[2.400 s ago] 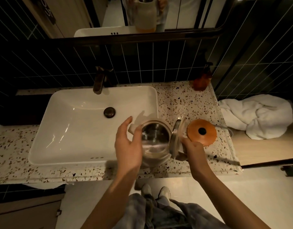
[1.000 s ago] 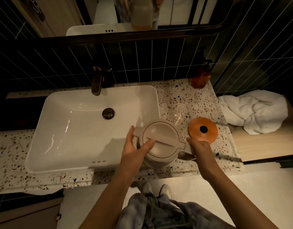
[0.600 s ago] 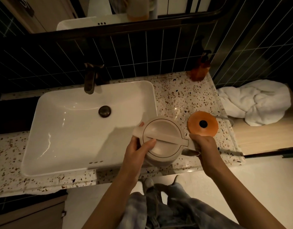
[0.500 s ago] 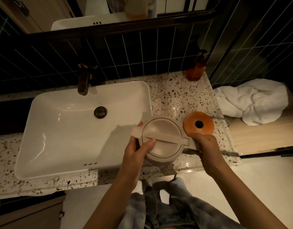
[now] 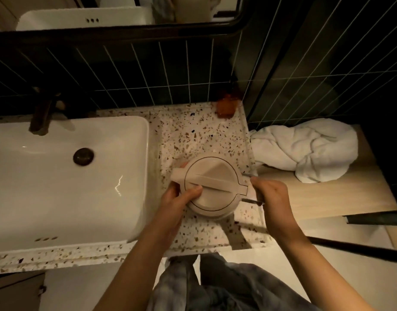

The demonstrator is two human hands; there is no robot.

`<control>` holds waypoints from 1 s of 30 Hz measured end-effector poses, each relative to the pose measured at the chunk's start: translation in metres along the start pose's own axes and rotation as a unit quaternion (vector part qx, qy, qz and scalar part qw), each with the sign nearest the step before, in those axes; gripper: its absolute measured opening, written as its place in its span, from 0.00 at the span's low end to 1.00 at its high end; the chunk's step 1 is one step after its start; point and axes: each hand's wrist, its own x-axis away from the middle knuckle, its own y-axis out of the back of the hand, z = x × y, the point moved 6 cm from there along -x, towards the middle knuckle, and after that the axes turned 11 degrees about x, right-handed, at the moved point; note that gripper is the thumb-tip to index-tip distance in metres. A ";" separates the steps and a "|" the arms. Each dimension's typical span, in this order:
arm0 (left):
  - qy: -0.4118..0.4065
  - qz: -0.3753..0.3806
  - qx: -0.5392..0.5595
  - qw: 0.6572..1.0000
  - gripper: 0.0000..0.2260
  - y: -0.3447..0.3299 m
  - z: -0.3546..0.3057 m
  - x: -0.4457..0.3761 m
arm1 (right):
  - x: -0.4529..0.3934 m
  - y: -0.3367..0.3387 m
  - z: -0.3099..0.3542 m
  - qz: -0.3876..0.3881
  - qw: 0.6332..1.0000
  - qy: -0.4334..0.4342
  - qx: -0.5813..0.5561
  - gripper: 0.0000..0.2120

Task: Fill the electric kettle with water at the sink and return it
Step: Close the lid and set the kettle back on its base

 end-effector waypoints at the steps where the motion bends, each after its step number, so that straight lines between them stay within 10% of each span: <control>1: 0.001 0.002 0.005 1.000 0.26 -0.007 0.004 -0.006 | -0.007 0.005 -0.001 -0.002 1.000 0.001 -0.006 0.24; 18: 0.044 -0.031 -0.024 0.998 0.16 -0.010 0.045 -0.066 | -0.058 0.014 -0.079 -0.061 0.997 -0.049 0.000 0.19; 30: 0.063 -0.025 -0.030 0.997 0.30 -0.012 0.057 -0.068 | -0.064 0.027 -0.094 -0.066 0.996 -0.053 0.031 0.22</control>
